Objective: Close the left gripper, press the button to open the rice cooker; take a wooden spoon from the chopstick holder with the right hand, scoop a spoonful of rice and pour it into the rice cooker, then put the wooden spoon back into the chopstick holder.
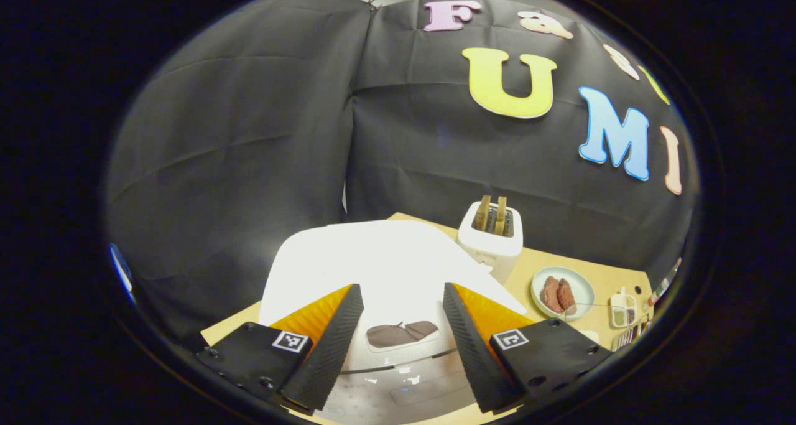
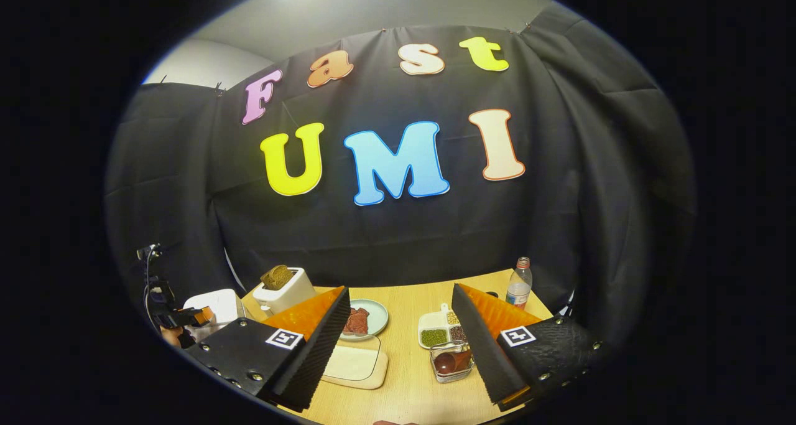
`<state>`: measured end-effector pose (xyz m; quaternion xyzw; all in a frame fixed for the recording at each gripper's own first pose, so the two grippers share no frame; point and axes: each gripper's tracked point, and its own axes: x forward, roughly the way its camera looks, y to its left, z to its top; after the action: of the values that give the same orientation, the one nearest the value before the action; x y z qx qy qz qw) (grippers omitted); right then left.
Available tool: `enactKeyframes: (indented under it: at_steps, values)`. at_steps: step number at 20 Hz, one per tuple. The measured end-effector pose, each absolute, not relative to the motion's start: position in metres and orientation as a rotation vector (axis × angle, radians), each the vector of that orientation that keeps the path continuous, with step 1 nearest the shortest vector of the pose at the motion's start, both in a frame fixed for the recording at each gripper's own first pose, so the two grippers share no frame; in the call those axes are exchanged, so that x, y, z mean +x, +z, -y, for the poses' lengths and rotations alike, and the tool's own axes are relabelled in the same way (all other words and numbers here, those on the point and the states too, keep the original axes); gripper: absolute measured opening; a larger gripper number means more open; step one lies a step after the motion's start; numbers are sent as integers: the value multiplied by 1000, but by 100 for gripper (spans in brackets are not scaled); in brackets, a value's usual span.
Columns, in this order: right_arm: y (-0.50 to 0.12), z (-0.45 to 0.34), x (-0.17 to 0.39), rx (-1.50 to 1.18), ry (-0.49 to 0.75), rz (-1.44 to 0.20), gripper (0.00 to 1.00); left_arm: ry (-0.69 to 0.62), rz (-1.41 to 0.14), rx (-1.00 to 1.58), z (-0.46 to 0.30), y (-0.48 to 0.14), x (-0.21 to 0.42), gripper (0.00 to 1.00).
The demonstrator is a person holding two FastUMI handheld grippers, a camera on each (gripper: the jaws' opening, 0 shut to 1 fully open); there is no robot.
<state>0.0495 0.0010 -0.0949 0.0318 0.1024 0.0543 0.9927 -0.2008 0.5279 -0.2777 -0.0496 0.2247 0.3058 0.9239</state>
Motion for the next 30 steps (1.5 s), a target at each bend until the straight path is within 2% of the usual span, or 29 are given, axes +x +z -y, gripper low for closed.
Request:
enactKeyframes:
  at_steps: [2,4,6,8,12,16,19,23,24,26,30]
  values:
    - [-98,-1,48,66,103,-214,99,629,-462,-28,-528,-282,-201,94]
    - [-101,-4,47,79,101,-224,99,621,-453,-9,-524,-279,-200,89]
    - [-103,-7,46,79,100,-230,99,617,-460,-50,-522,-279,-202,96]
    - [-105,-12,44,75,100,-235,99,612,-487,-66,-522,-284,-203,98]
    - [-110,-26,39,74,103,-244,99,593,-510,-90,-526,-285,-202,95]
    - [-102,-33,31,44,94,-225,99,545,-451,-126,-529,-266,-198,93]
    - [-91,-34,29,-4,82,-191,99,509,-350,-142,-515,-231,-196,94]
    - [-65,-42,24,-13,85,-131,99,405,-215,-92,-468,-154,-185,94]
    - [-58,-43,22,-2,93,-117,96,379,-198,-106,-449,-136,-183,94]
    - [-35,-41,17,27,104,-73,99,324,-142,-133,-402,-97,-183,94]
    - [10,-2,9,35,65,5,99,241,-84,-91,-302,-48,-195,95]
